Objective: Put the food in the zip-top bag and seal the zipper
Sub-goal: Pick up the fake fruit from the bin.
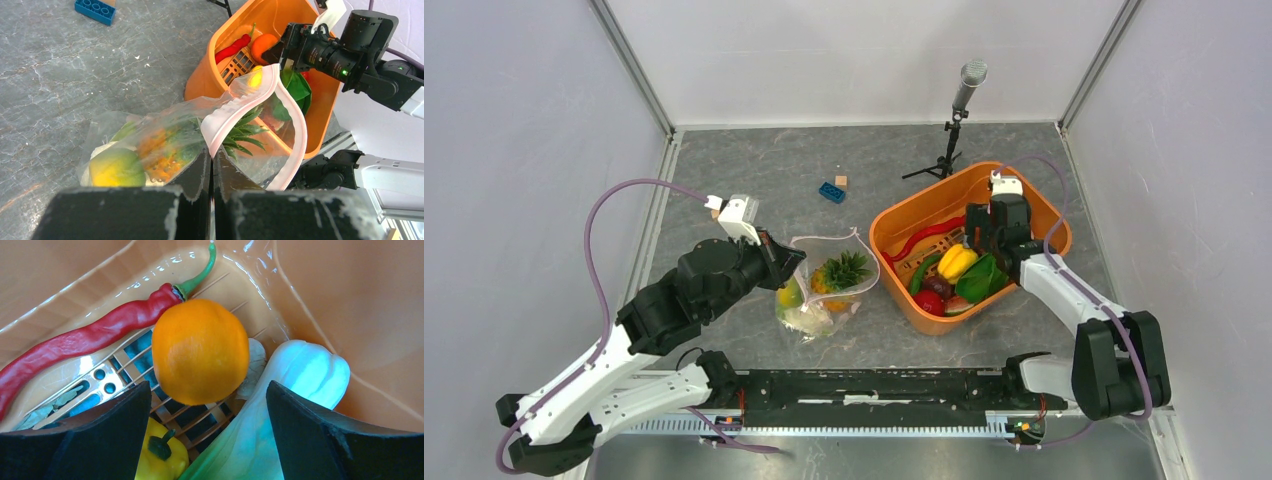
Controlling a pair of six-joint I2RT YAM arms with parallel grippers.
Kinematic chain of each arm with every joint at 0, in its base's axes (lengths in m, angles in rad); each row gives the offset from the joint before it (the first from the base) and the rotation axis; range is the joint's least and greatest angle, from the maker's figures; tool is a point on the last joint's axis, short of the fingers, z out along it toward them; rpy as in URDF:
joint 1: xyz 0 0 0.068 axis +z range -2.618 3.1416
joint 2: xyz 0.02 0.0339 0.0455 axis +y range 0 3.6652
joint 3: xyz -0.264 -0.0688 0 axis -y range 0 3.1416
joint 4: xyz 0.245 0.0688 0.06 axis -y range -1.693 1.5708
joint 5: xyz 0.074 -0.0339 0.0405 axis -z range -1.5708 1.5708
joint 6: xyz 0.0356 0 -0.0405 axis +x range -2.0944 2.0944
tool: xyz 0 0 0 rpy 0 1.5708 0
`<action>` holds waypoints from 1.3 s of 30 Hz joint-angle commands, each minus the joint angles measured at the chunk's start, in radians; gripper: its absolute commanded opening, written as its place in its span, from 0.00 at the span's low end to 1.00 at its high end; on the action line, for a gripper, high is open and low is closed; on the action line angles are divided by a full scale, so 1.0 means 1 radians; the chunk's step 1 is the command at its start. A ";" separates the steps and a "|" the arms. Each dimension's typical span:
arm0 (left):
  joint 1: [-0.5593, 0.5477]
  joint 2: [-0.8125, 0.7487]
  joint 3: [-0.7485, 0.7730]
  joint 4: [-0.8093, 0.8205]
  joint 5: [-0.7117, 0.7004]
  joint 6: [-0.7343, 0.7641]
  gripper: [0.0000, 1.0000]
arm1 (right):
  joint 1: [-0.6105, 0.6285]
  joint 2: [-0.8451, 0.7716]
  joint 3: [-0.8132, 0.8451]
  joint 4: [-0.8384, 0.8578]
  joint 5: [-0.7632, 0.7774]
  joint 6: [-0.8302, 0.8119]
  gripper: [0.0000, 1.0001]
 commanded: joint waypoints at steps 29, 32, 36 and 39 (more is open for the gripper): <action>0.002 0.022 0.009 0.027 -0.001 0.009 0.02 | -0.047 0.090 -0.005 0.291 -0.159 0.002 0.56; 0.002 0.025 0.010 0.027 0.002 0.007 0.02 | -0.046 0.010 -0.003 0.264 -0.169 -0.009 0.50; 0.002 0.026 0.005 0.038 0.008 0.004 0.02 | -0.046 -0.116 -0.037 0.257 -0.205 -0.002 0.52; 0.002 0.029 0.007 0.040 0.017 0.002 0.02 | -0.047 -0.206 -0.069 0.238 -0.276 0.019 0.52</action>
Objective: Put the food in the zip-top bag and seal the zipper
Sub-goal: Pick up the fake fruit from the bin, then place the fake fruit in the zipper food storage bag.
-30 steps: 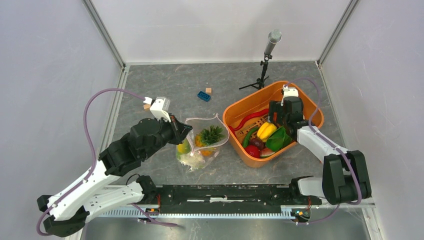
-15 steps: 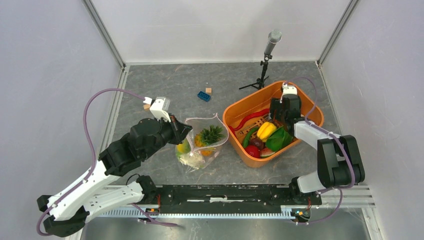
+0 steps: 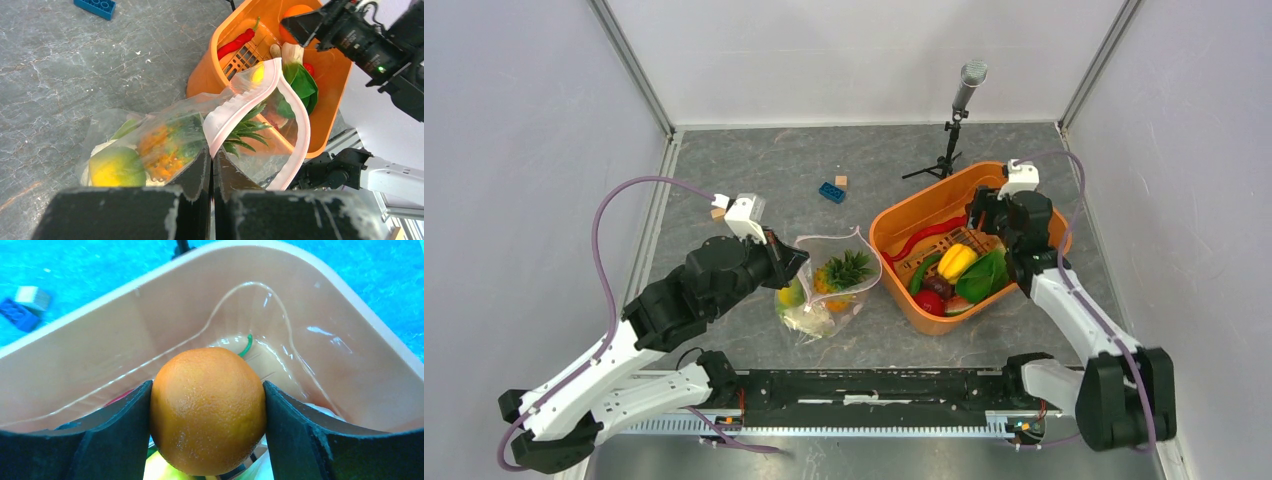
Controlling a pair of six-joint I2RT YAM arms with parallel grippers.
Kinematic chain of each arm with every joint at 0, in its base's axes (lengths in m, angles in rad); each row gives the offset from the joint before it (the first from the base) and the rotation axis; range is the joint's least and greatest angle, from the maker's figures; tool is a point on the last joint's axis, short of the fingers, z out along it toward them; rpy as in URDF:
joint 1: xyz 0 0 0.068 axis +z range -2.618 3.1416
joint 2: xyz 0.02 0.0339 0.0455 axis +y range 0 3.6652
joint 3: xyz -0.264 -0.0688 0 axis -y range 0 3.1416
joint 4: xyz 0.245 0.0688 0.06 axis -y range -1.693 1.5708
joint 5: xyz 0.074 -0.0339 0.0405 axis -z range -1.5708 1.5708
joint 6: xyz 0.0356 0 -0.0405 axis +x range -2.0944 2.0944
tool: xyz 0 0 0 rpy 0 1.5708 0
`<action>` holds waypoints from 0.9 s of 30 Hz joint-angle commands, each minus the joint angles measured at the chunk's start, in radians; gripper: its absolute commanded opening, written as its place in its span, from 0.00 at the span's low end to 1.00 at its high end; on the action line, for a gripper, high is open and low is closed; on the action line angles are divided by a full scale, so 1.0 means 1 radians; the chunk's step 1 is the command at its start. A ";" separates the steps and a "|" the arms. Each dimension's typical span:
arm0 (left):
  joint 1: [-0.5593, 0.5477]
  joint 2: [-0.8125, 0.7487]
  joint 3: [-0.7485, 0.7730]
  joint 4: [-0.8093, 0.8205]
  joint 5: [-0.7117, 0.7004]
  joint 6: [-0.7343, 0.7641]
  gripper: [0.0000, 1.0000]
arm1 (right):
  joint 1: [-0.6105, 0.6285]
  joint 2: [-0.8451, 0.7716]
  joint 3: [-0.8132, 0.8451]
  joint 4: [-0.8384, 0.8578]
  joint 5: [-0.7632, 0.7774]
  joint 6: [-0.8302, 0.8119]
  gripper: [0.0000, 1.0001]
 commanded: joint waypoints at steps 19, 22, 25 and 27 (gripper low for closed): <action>0.002 0.049 0.032 0.062 0.061 0.003 0.02 | 0.399 -0.421 0.036 0.072 -0.711 0.105 0.52; 0.002 0.051 0.031 0.062 0.067 0.000 0.02 | 0.516 -0.413 0.051 0.082 -0.663 0.065 0.52; 0.002 0.055 0.031 0.062 0.072 -0.004 0.02 | 0.650 -0.354 0.114 0.029 -0.602 0.010 0.53; 0.002 0.063 0.037 0.062 0.083 -0.003 0.02 | 0.753 -0.303 0.163 -0.019 -0.494 -0.036 0.53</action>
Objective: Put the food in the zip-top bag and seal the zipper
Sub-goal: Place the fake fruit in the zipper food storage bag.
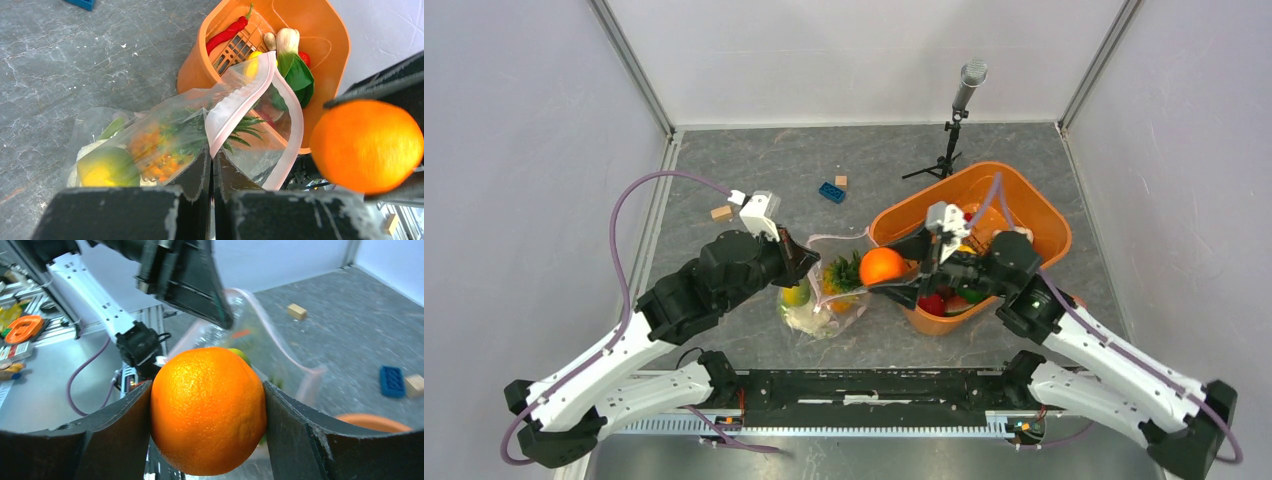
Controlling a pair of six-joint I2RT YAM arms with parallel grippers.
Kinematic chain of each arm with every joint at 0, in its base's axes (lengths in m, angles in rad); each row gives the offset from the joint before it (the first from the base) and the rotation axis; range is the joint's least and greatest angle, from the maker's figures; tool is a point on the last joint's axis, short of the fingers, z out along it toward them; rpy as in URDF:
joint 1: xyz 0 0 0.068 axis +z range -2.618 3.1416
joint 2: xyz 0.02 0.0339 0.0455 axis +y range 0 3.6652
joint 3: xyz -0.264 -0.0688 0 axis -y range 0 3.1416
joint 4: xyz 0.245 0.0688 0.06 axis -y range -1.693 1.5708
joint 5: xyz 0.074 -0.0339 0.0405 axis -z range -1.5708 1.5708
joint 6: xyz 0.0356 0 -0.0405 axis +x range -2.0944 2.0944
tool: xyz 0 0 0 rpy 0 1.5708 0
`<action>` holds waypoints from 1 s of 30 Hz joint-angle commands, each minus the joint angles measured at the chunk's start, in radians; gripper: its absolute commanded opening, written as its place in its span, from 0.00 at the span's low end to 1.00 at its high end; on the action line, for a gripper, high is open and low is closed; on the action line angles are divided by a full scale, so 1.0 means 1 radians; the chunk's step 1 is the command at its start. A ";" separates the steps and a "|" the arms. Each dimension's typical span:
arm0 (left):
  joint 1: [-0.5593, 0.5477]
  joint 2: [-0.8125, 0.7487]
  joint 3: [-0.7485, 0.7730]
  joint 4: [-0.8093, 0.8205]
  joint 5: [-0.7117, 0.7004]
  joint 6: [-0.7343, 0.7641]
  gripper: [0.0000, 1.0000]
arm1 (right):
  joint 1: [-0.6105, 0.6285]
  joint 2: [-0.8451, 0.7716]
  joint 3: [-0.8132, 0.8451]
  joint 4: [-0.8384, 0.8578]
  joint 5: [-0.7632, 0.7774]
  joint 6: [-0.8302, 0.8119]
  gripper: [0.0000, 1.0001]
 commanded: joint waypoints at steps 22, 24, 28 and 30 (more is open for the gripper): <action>0.002 -0.050 0.070 -0.036 0.030 0.001 0.02 | 0.355 0.386 0.265 -0.036 0.525 -0.205 0.85; 0.002 -0.056 0.069 -0.037 0.019 0.001 0.02 | 0.355 0.377 0.262 -0.034 0.501 -0.208 0.87; 0.002 -0.072 0.059 -0.037 -0.011 -0.006 0.02 | 0.355 0.364 0.263 -0.051 0.411 -0.212 0.92; 0.002 -0.080 0.056 -0.037 -0.019 -0.009 0.02 | 0.355 0.352 0.260 -0.063 0.403 -0.208 0.92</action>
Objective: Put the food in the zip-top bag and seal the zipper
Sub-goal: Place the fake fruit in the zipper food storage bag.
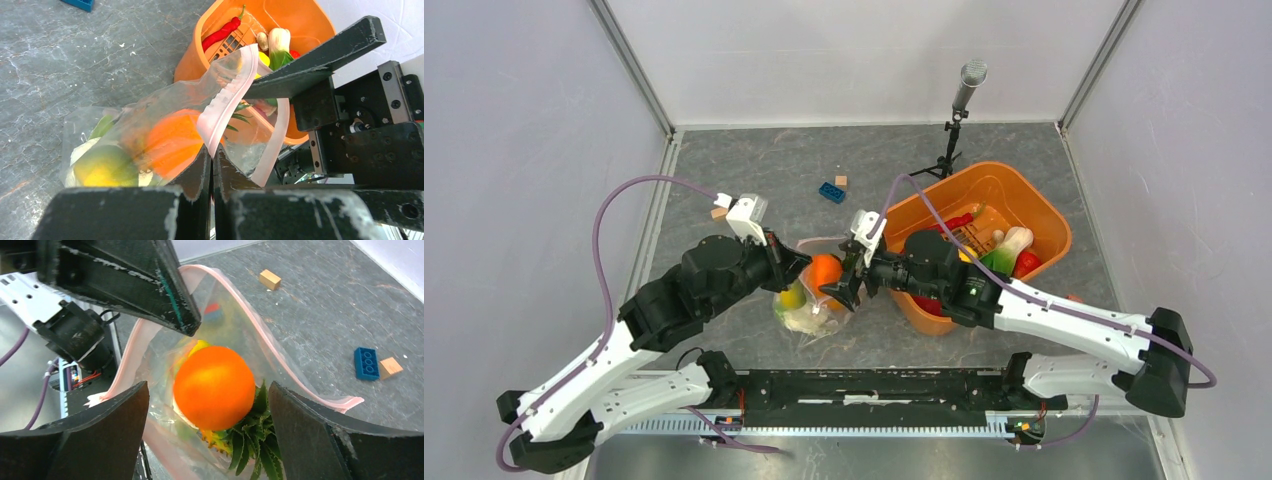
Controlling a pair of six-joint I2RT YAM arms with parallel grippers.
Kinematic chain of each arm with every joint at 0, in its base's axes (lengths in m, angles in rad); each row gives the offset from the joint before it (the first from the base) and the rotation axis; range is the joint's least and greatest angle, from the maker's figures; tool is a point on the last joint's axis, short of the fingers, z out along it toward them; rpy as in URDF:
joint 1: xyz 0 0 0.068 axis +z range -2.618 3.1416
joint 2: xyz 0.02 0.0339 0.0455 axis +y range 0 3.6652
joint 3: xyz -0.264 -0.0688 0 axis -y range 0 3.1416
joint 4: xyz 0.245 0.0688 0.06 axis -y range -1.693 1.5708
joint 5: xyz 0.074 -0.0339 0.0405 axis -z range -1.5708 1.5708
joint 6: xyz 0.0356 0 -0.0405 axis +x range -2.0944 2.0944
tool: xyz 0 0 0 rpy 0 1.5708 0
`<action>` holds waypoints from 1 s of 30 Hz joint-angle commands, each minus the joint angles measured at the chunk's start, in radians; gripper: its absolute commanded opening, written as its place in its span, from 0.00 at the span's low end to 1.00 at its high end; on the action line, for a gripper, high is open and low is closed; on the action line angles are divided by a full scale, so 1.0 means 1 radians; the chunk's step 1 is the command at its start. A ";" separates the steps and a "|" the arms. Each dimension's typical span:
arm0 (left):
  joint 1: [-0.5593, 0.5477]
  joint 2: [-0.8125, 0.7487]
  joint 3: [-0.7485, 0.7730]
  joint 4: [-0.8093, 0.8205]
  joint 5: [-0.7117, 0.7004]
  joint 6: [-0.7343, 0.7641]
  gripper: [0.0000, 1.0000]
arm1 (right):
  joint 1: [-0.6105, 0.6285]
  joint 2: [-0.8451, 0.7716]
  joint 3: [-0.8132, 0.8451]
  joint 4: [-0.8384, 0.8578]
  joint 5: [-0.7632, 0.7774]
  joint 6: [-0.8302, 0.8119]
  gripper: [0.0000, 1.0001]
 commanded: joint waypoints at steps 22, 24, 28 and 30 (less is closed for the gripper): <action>0.002 -0.041 0.006 0.036 -0.066 -0.007 0.02 | -0.277 -0.231 -0.083 -0.357 0.674 0.159 0.65; 0.002 -0.043 0.006 0.036 -0.066 -0.007 0.02 | -0.392 -0.228 -0.122 -0.375 0.571 0.178 0.65; 0.002 -0.038 0.004 0.037 -0.063 -0.009 0.02 | -0.498 -0.194 -0.172 -0.421 0.583 0.259 0.71; 0.002 -0.037 0.004 0.037 -0.059 -0.010 0.02 | -0.547 -0.174 -0.209 -0.411 0.576 0.293 0.71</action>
